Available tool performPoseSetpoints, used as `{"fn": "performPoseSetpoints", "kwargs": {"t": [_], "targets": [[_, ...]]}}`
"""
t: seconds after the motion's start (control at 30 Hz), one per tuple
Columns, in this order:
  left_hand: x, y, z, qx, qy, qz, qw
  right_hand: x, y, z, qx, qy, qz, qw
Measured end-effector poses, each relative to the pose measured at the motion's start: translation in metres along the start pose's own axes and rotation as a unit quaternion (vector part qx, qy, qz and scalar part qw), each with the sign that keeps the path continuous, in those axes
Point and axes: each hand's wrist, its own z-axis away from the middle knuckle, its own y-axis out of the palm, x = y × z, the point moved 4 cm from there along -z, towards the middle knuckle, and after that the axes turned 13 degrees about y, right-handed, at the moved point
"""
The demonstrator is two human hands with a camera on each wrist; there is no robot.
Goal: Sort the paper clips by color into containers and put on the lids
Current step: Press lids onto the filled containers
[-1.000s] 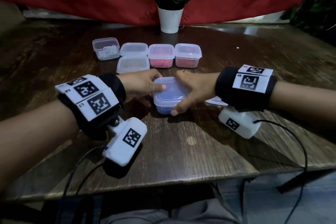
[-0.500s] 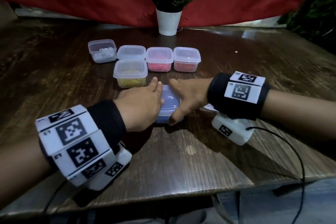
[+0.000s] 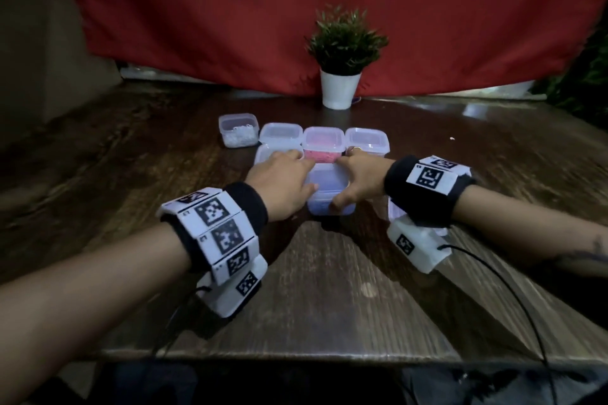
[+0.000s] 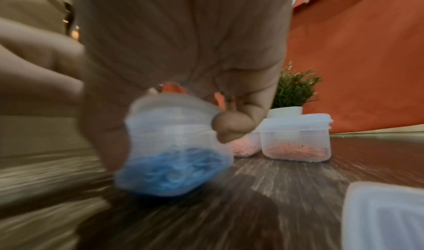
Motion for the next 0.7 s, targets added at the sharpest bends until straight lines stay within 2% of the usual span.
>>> {"fn": "performPoseSetpoints", "kwargs": {"t": [0.07, 0.1, 0.2, 0.27, 0.47, 0.6, 0.7], "targets": [[0.011, -0.007, -0.001, -0.032, -0.002, -0.040, 0.999, -0.002, -0.002, -0.008, -0.004, 0.024, 0.007, 1.000], [0.018, -0.008, -0.002, -0.017, -0.009, -0.054, 0.998, -0.001, -0.003, -0.012, -0.006, 0.032, 0.008, 0.999], [0.034, -0.002, -0.007, 0.106, -0.035, -0.056, 0.992, 0.005, -0.004, -0.022, -0.015, 0.036, 0.019, 0.999], [0.042, 0.002, -0.008, 0.140, -0.044, -0.034, 0.989, 0.008, -0.005, -0.027, -0.024, 0.039, 0.028, 0.999], [0.070, 0.004, -0.008, 0.094, -0.075, 0.066, 0.990, 0.008, -0.001, -0.036, -0.037, 0.051, 0.030, 0.998], [0.065, -0.003, -0.006, 0.092, -0.063, 0.074, 0.991, 0.007, -0.001, -0.036, -0.040, 0.045, 0.033, 0.998], [0.072, -0.018, -0.009, 0.048, -0.077, 0.060, 0.994, 0.003, -0.006, -0.032, -0.041, 0.031, 0.037, 0.998]]}}
